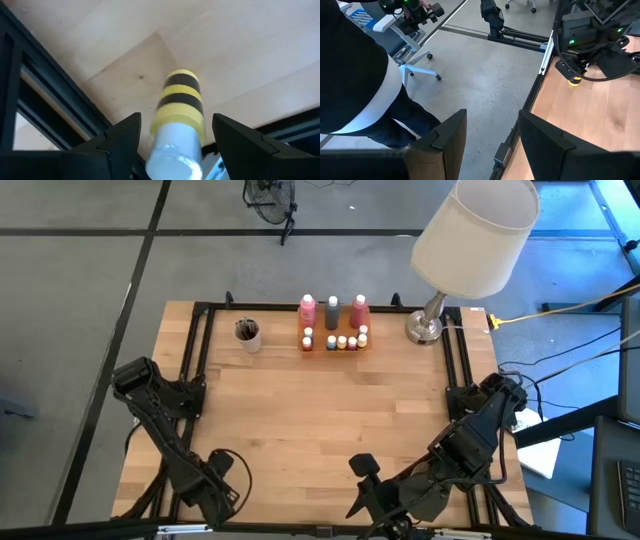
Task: Pick & Place Paint Supplies
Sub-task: Put the light yellow paint bottle into the orange bin
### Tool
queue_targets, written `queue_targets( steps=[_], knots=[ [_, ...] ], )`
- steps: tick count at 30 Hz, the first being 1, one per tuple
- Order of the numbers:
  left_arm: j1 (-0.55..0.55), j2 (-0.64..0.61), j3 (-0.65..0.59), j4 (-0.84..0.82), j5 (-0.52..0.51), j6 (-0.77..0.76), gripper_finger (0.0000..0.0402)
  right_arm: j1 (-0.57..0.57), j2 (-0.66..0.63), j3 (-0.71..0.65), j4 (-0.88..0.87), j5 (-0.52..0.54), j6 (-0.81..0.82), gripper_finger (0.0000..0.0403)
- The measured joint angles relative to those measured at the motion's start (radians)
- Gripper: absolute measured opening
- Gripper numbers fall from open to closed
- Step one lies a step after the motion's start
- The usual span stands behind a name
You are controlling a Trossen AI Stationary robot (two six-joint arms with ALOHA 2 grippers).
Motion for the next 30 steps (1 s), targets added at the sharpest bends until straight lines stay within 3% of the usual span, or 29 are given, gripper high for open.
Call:
queue_targets(
  steps=[8, 19, 23, 30],
  knots=[
    [0.000, 0.000, -0.005, 0.019, 0.000, 0.000, 0.0234, 0.000, 0.000, 0.000, -0.002, 0.000, 0.000, 0.0181],
    [0.000, 0.000, -0.005, 0.023, 0.001, -0.001, 0.0150, 0.000, 0.000, 0.000, -0.003, 0.000, 0.000, 0.0181],
    [0.000, 0.000, -0.005, 0.026, 0.005, -0.003, 0.0147, 0.002, 0.000, 0.000, -0.003, 0.000, -0.001, 0.0181],
    [0.029, 0.000, 0.000, 0.054, 0.104, 0.062, 0.0148, 0.010, 0.000, 0.000, -0.003, 0.001, -0.009, 0.0181]
  ],
)
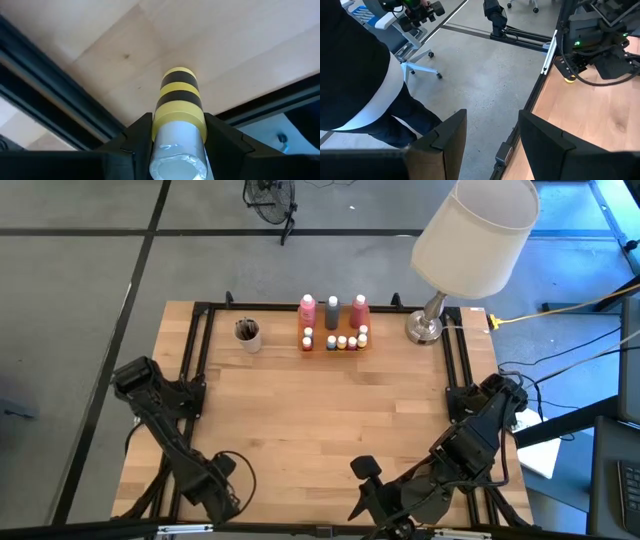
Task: Pick & Place Paint Supplies
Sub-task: Put the light yellow paint bottle into the orange bin
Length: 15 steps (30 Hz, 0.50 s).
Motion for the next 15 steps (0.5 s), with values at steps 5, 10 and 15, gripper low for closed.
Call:
queue_targets(
  steps=[5, 10, 15],
  knots=[
    [0.048, 0.000, 0.001, 0.001, 0.009, 0.088, 0.0148, 0.001, 0.000, 0.000, 0.000, 0.000, -0.002, 0.0181],
    [0.113, -0.022, 0.001, 0.008, 0.011, 0.207, 0.0148, 0.008, 0.000, 0.000, -0.006, 0.000, -0.002, 0.0181],
    [0.202, -0.067, 0.003, 0.000, 0.010, 0.340, 0.0148, 0.015, 0.000, 0.000, -0.030, 0.002, 0.022, 0.0181]
  ],
)
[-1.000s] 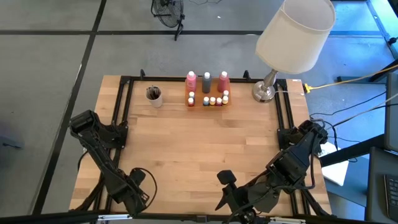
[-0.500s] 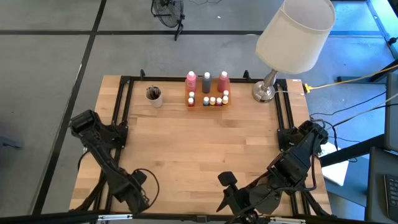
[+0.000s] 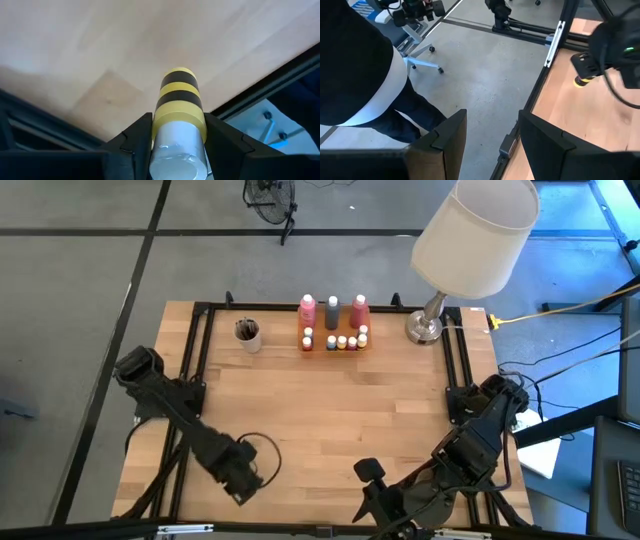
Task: Pick & Place Paint Supplies
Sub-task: Put the light yellow paint bottle into the orange bin
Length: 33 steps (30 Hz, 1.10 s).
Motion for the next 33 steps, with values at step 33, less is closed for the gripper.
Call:
queue_targets(
  steps=[33],
  knots=[
    [0.583, -0.069, 0.030, -0.247, -0.075, 0.892, 0.0147, 0.045, -0.010, 0.000, -0.101, 0.301, 0.186, 0.0181]
  ],
)
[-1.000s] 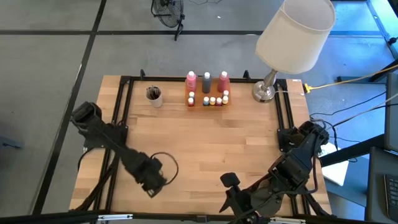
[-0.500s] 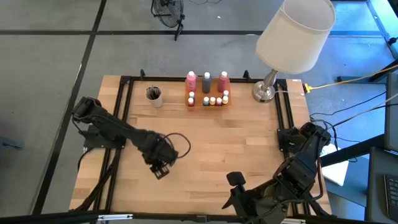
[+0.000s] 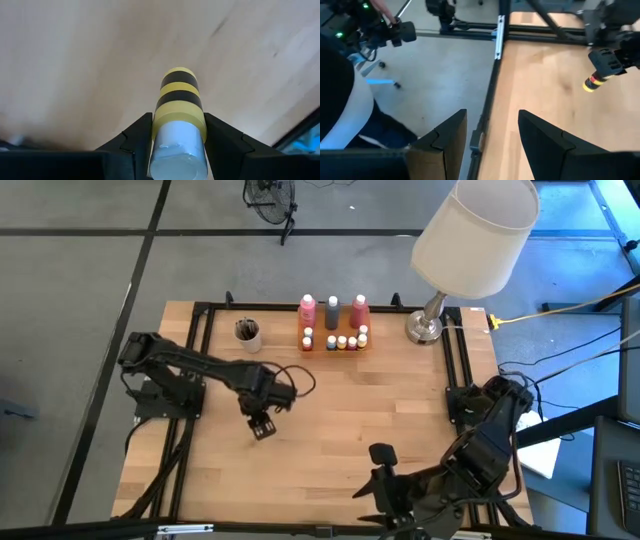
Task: Pick & Place Paint Supplies
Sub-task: Put the light yellow paint bottle into the orange bin
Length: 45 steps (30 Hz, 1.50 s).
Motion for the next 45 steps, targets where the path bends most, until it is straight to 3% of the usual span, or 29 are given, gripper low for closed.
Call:
queue_targets(
  steps=[11, 22, 30, 41, 45],
  knots=[
    [0.173, 0.000, 0.199, -0.158, -0.172, 0.326, 0.0147, -0.013, -0.011, 0.000, -0.018, 0.158, 0.000, 0.0181],
    [0.357, 0.040, 0.336, -0.174, -0.223, 0.574, 0.0147, -0.019, -0.011, 0.000, -0.046, 0.285, 0.000, 0.0181],
    [0.428, 0.193, 0.496, -0.193, -0.252, 0.717, 0.0147, -0.058, -0.044, 0.000, -0.170, 0.300, -0.001, 0.0181],
    [0.477, 0.472, 0.941, -0.310, -0.285, 0.880, 0.0147, -0.115, -0.118, 0.001, -0.338, 0.303, -0.060, 0.0181],
    [0.501, 0.550, 1.048, -0.314, -0.285, 0.952, 0.0147, -0.120, -0.129, 0.001, -0.386, 0.303, -0.056, 0.0181]
  ],
)
